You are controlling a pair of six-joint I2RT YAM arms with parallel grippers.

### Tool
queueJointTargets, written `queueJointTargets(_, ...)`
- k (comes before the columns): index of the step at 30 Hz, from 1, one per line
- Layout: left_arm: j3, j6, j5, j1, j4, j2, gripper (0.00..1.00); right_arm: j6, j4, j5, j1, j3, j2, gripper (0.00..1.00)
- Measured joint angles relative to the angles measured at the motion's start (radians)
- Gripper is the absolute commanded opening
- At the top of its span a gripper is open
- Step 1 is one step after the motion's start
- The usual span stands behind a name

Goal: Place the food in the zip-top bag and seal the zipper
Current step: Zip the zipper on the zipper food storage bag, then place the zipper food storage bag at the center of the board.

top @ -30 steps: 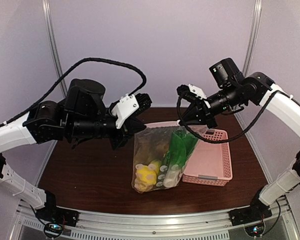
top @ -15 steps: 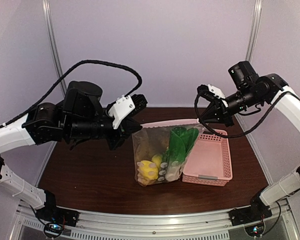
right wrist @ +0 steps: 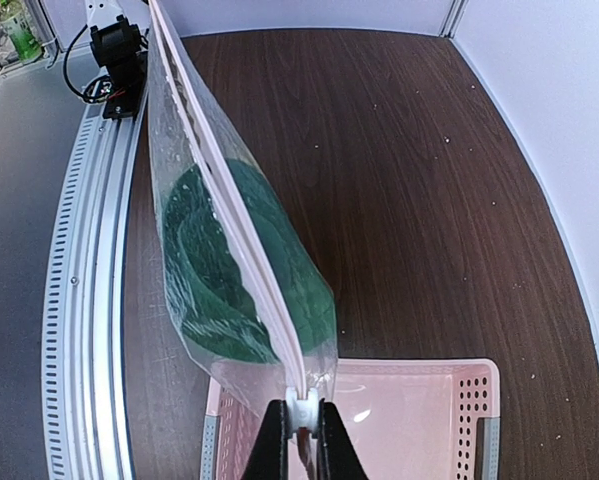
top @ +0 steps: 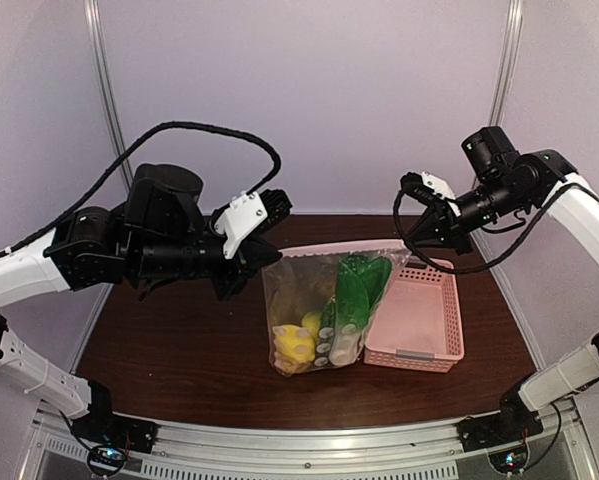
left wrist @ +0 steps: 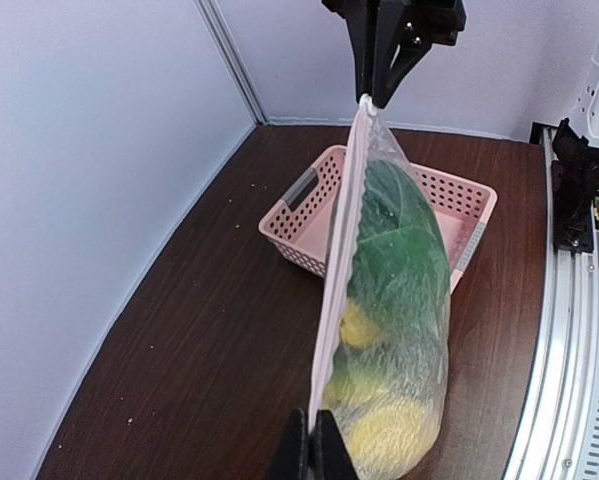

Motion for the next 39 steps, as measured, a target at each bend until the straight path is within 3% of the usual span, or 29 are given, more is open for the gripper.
queueJointTargets(10,-0.011,-0.003,0.000,0.000,0.002,-0.008,0.00,-0.004,-0.006,-0.005,-0.022,-0.006,-0.002,0.04)
queueJointTargets(11,-0.011,-0.003,0.000,0.000,0.002,-0.008,0.00,-0.003,-0.006,-0.005,-0.023,-0.006,-0.002,0.07)
queueJointTargets(15,-0.013,-0.002,-0.004,0.003,0.000,-0.010,0.00,0.003,-0.012,-0.010,-0.028,-0.006,-0.001,0.41)
queueJointTargets(17,-0.016,-0.002,-0.005,0.014,0.002,-0.013,0.00,0.005,-0.020,-0.016,-0.039,-0.004,0.005,0.51)
queueJointTargets(20,-0.015,-0.002,-0.001,0.055,0.018,-0.003,0.00,0.030,-0.032,-0.038,-0.047,0.027,0.032,0.58)
queueJointTargets(28,0.053,0.072,0.047,0.355,0.112,0.166,0.00,0.142,0.035,-0.103,-0.125,0.182,0.084,0.60)
queueJointTargets(35,0.206,0.208,0.209,0.392,0.180,0.245,0.00,0.242,0.157,-0.142,-0.201,0.148,0.088,0.61)
queueJointTargets(39,0.137,0.217,0.330,0.387,0.237,0.180,0.00,0.270,0.208,-0.147,-0.207,0.044,0.064,0.61)
